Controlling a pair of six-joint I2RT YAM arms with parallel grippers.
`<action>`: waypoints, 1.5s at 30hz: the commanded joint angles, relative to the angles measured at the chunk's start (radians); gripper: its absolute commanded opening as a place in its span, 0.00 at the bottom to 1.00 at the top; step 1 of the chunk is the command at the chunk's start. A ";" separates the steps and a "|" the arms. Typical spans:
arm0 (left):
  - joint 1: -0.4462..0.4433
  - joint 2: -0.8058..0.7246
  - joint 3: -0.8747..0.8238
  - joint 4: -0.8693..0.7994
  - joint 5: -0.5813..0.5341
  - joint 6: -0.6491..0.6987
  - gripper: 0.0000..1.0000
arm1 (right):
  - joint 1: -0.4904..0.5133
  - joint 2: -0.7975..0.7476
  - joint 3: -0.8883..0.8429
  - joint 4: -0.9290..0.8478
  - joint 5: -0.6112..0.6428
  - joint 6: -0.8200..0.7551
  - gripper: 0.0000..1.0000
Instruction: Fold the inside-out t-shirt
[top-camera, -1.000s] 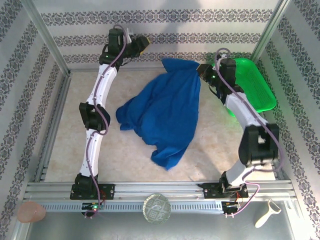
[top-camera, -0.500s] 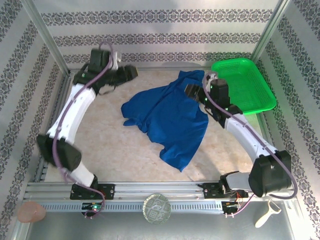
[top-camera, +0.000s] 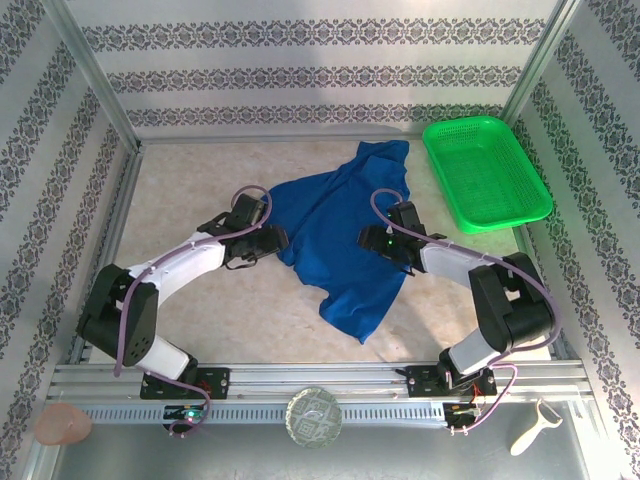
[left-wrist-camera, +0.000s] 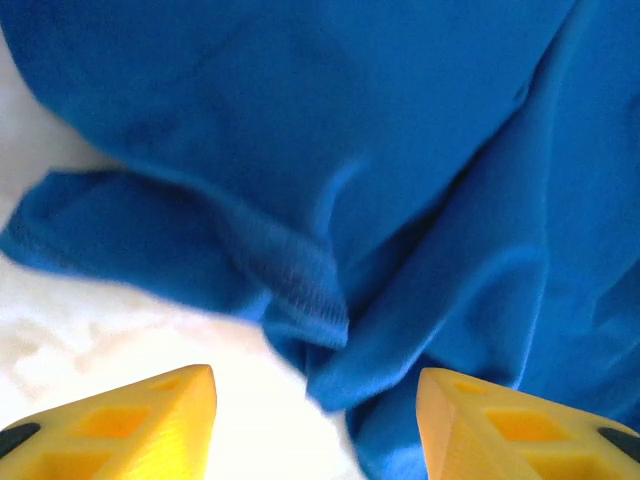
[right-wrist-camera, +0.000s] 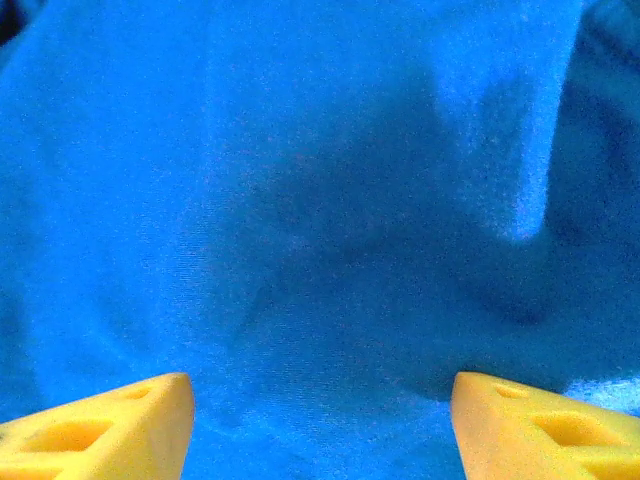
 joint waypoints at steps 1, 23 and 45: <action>-0.005 0.053 0.043 0.096 -0.073 -0.045 0.55 | -0.007 0.025 -0.027 0.038 0.036 0.085 0.69; 0.311 0.012 0.264 -0.100 0.083 0.166 0.00 | -0.064 0.076 -0.013 -0.171 0.199 0.416 0.66; -0.016 0.225 0.095 0.132 -0.079 -0.075 0.16 | -0.064 0.115 -0.018 -0.169 0.219 0.522 0.66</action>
